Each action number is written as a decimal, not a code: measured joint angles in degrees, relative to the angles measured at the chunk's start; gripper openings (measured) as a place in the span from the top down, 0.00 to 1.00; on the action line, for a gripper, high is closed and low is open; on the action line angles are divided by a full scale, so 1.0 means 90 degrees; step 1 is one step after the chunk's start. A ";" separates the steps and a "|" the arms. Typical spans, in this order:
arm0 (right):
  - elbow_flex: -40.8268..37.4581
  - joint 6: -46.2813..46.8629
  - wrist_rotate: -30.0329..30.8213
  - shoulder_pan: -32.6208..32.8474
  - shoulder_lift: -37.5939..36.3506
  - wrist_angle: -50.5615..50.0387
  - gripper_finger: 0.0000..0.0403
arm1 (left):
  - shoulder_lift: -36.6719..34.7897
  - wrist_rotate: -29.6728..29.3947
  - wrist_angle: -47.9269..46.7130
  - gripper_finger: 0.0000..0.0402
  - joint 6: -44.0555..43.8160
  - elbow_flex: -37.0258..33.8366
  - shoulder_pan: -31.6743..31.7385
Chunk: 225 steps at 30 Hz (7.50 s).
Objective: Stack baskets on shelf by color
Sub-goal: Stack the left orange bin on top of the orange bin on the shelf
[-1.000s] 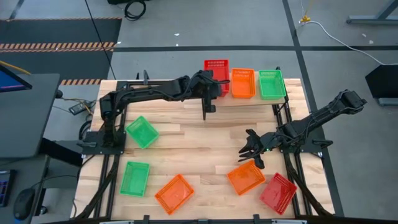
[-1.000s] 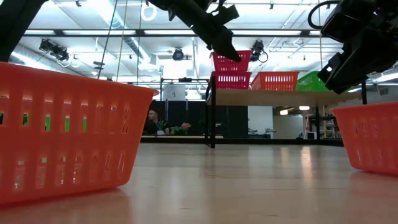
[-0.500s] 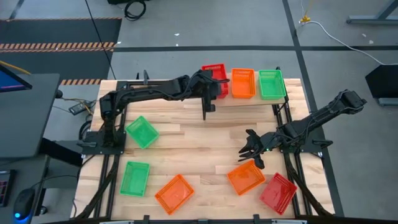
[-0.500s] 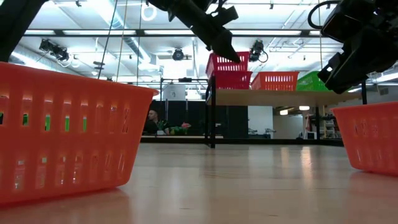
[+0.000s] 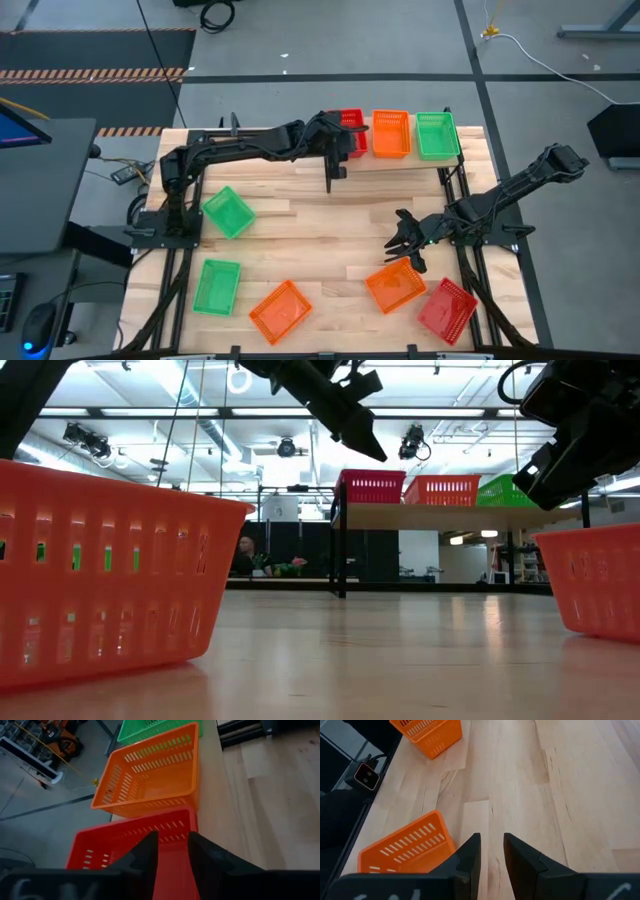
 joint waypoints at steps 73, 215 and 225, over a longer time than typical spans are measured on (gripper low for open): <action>0.0000 0.0491 0.0386 0.0758 0.0004 0.0695 0.78 | 0.1059 0.0135 -0.4230 0.59 -0.6217 0.0002 -0.7082; 0.0386 0.0340 0.2046 0.0295 -0.0528 -0.0269 0.78 | 0.0884 0.0879 0.3505 0.96 -0.0068 0.0010 -0.0284; 0.3597 -0.0778 0.3699 -0.0062 -0.0670 -0.3686 0.78 | 0.0882 0.0874 0.2761 0.98 0.0518 0.0010 -0.0344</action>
